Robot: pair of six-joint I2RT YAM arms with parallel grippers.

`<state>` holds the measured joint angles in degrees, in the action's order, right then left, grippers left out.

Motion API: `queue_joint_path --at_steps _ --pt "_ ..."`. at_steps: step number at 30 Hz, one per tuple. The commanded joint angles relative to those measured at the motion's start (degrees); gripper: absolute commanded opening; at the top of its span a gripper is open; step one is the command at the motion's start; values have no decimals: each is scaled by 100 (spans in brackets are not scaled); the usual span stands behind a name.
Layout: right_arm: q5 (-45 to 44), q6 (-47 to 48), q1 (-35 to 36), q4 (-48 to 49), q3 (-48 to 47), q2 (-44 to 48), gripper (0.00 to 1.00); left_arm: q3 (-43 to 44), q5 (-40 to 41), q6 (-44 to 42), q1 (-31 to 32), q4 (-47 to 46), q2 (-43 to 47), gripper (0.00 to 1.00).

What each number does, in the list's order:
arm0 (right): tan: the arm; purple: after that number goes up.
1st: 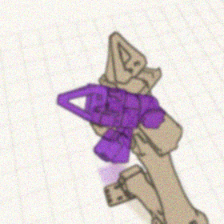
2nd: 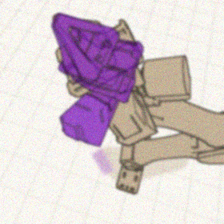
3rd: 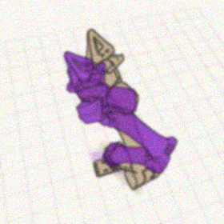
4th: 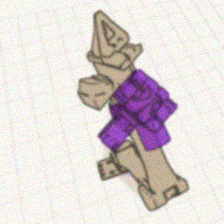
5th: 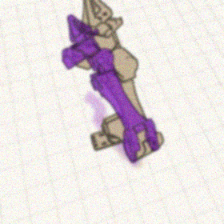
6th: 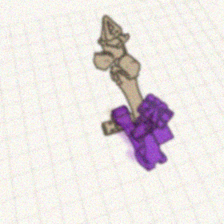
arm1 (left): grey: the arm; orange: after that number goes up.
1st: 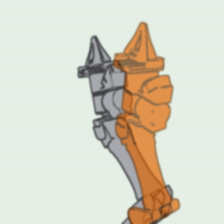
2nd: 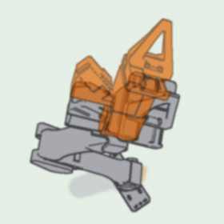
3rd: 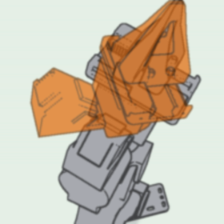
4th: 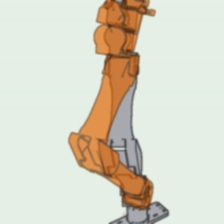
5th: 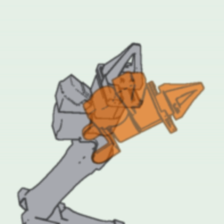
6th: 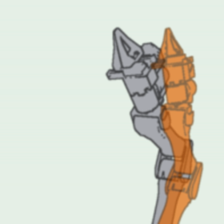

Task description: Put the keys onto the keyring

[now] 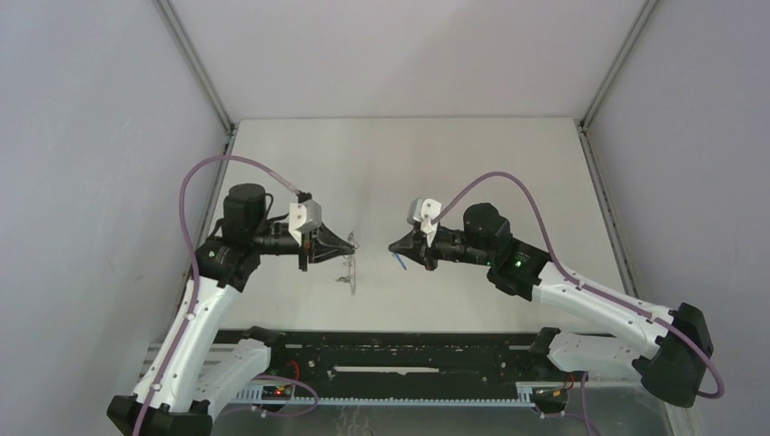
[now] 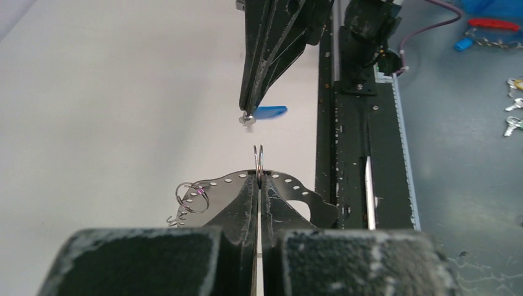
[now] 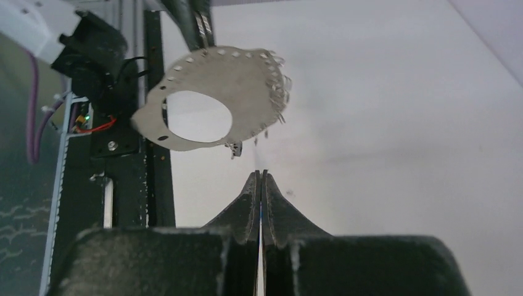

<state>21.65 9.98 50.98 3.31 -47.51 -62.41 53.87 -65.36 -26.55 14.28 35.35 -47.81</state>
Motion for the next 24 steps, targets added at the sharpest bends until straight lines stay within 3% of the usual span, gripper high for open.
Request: queue_joint_path --at_steps 1,9,24 --pt "994 1111 61 377 5 202 0 95 -397 -174 227 59 108 0" --pt "2139 1814 -53 -111 -425 289 0 128 -423 -211 480 70 166 0" --pt "4055 2641 -474 -1194 -1429 89 0 210 -154 -1092 1229 398 272 0"
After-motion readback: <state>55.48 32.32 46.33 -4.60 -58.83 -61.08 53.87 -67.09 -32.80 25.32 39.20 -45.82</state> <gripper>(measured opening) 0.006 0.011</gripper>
